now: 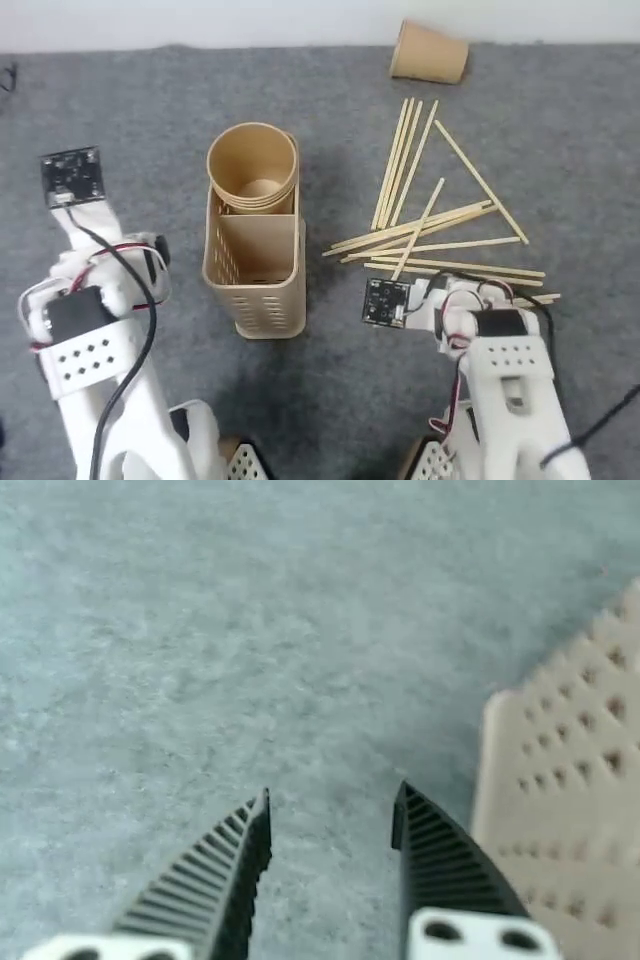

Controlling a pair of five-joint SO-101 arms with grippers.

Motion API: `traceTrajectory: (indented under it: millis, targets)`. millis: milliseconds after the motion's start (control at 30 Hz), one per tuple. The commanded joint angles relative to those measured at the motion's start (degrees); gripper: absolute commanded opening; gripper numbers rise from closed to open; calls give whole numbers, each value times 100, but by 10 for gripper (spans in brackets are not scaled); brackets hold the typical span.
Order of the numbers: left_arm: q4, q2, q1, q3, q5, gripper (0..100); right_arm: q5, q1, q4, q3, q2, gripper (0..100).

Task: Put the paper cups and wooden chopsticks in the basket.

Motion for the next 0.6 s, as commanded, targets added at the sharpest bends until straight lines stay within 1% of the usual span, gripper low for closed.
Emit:
traceTrajectory:
  millis: [0,167,267,433,567]
  targets:
    - [-290,-79,-255,4,-70,188,-79,4,-110,-527,752,169]
    - [-756,-79,-721,180,-62,188,-114,31,-92,-1380,1851,169]
    - [-888,-79,-1020,198,-62,188,-114,31,127,-1785,2255,169]
    - [-1046,-70,-1020,330,-53,188,-9,-40,277,-1952,2580,169]
    - [-1160,-70,-1020,435,-26,188,352,-75,1138,-2110,2554,169]
